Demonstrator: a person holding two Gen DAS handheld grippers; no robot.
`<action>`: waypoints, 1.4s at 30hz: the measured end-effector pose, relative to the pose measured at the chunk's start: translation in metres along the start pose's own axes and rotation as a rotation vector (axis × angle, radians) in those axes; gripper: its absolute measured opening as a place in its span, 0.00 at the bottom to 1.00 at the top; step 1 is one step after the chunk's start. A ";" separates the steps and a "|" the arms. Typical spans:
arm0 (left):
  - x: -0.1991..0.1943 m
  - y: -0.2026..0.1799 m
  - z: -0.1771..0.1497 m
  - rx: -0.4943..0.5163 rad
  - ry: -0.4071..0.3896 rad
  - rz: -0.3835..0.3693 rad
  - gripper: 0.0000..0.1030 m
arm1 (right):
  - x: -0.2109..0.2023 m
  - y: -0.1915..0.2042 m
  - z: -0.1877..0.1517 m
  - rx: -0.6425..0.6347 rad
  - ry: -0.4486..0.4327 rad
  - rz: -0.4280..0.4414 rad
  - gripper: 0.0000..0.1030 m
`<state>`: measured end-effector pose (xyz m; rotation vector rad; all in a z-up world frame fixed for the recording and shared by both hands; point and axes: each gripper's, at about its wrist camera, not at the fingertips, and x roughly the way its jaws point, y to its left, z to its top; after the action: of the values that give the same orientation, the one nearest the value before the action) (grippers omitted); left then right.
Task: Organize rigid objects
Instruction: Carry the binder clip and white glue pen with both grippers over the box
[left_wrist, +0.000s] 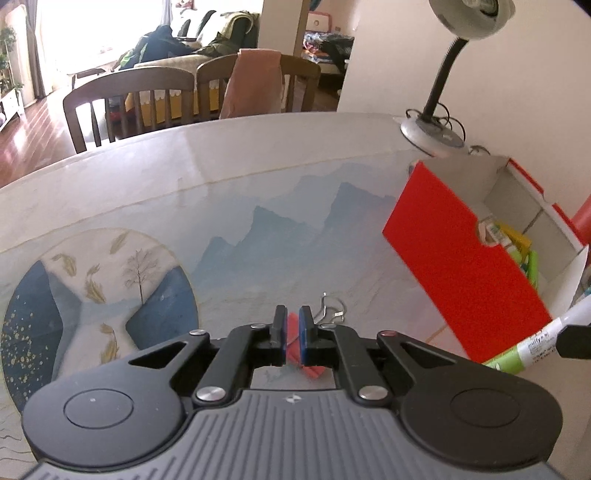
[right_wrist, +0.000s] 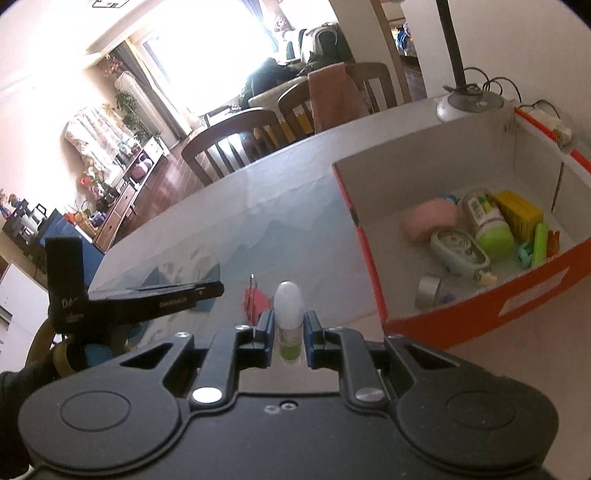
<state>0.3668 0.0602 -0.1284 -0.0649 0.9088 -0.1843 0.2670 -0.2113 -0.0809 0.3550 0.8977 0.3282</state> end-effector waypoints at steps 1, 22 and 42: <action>0.002 0.000 -0.002 0.002 0.006 -0.006 0.06 | 0.000 0.000 -0.002 0.001 0.006 0.001 0.15; 0.045 0.006 -0.017 0.313 0.070 -0.196 0.66 | -0.003 0.013 -0.023 0.012 0.028 -0.066 0.15; 0.063 -0.003 -0.022 0.380 0.049 -0.197 0.52 | -0.003 0.017 -0.022 0.044 0.010 -0.111 0.15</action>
<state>0.3871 0.0464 -0.1910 0.2044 0.9027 -0.5406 0.2454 -0.1935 -0.0839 0.3427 0.9317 0.2081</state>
